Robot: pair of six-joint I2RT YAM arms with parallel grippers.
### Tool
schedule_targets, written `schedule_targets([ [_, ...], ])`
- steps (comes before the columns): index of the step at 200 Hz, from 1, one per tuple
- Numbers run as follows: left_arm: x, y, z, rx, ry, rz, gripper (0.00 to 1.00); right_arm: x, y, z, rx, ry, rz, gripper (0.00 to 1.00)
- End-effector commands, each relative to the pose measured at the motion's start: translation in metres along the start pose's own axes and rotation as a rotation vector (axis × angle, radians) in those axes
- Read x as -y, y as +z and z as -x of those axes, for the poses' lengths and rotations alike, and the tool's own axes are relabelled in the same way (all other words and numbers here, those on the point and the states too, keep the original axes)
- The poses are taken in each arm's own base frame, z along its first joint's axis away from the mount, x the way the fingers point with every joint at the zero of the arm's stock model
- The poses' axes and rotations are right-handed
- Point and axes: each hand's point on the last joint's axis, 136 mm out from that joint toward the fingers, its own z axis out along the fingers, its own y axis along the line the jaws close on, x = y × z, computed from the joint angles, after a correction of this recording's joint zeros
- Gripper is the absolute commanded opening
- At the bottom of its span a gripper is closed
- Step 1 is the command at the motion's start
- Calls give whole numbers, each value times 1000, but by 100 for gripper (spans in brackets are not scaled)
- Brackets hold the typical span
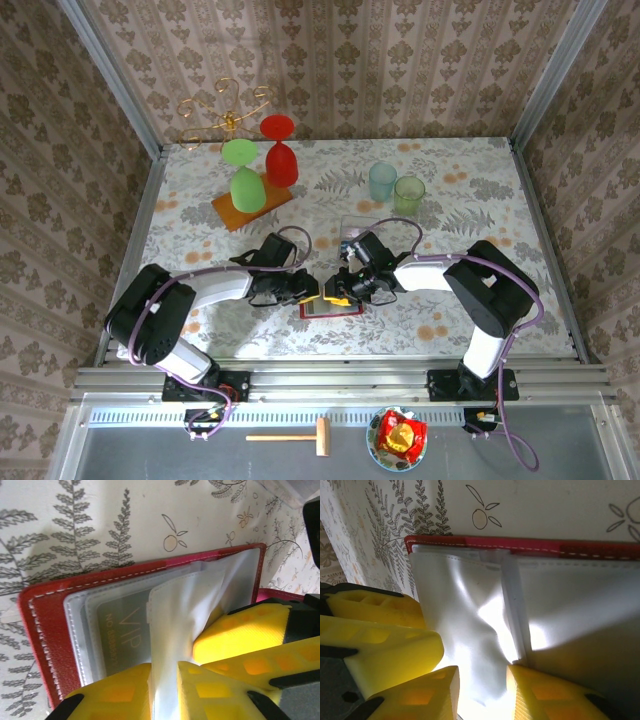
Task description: Take the credit cards out of the card holder
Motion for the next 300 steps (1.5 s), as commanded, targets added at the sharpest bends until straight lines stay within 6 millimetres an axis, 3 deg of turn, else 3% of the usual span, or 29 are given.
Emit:
schedule_targets([
  [1, 14, -2, 5, 6, 15, -31, 19, 14, 0, -2, 9, 41, -37, 33],
  [90, 42, -10, 8, -2, 69, -68, 26, -9, -46, 6, 108, -27, -78, 36],
  [177, 68, 10, 6, -55, 124, -97, 48, 8, -88, 7, 210, -7, -128, 37],
  [182, 69, 12, 6, -59, 126, -97, 49, 3, -96, 7, 232, -19, -113, 37],
  [253, 78, 40, 2, -119, 139, -101, 54, 21, -127, 0, 314, 9, -138, 39],
  [300, 80, 44, 1, -126, 142, -100, 55, 26, -129, -5, 319, 23, -135, 40],
])
